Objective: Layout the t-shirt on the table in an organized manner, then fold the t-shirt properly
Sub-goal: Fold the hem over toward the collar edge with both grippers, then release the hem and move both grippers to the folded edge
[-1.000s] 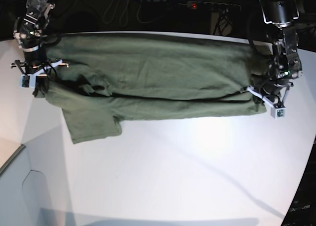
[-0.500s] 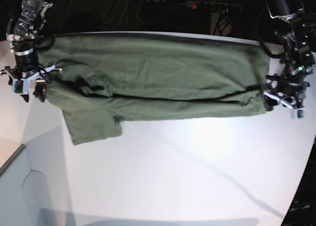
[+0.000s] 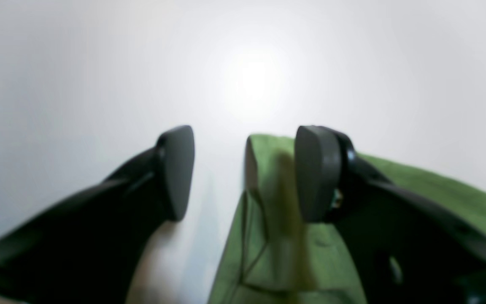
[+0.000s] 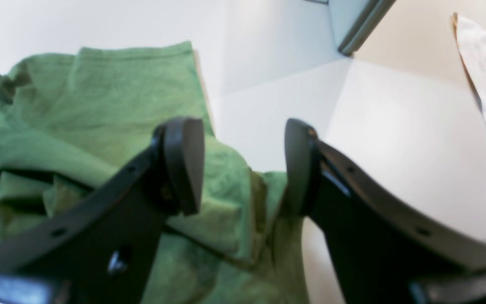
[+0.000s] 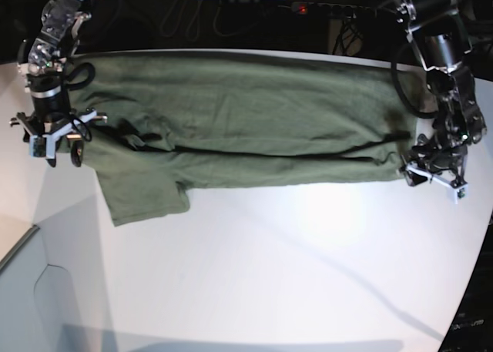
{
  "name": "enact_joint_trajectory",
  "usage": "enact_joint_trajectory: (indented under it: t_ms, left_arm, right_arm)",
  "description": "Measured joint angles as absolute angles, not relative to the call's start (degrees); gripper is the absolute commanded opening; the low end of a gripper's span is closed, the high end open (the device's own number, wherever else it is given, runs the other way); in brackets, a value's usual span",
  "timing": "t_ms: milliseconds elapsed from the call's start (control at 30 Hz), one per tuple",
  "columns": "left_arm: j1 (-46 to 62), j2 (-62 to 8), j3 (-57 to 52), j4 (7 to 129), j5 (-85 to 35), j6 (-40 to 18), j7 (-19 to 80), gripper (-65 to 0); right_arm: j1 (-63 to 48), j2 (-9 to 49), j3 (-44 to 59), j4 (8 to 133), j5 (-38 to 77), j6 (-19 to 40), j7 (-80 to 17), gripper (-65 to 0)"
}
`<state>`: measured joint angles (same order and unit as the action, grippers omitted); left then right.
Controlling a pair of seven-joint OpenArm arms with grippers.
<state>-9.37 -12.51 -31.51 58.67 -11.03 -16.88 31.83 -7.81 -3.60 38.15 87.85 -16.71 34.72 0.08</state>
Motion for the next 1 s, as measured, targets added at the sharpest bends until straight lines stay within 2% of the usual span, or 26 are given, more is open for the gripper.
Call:
enact_joint_trajectory:
  t_ms: [333,567,667,1000]
  left_arm:
    - [-11.46,-12.43,-31.46,54.35,-11.16,-16.93,31.48,-29.9]
    - [-11.79,-12.38,-31.42,54.33,-11.16,-16.95,31.48,-52.6]
    - [-11.97,-12.38,-31.42,54.30,-11.18,-16.91,31.44,-65.0]
    - [-11.81,-12.45,-31.79,55.90,-11.38,-16.88,32.01,-64.9]
  right_arm:
    - [-6.15,-3.33,38.06,87.85,-16.62,34.70,-0.86,-34.2]
    - [-4.62,-3.33,38.17,87.85,-16.62,34.70,-0.89,-34.1]
    - [-3.29,-3.33,38.22,87.74,-16.67,34.70,-1.04,-34.0]
    - [1.28,-3.20,38.17,87.64,-16.56,34.70,-3.03,-33.9]
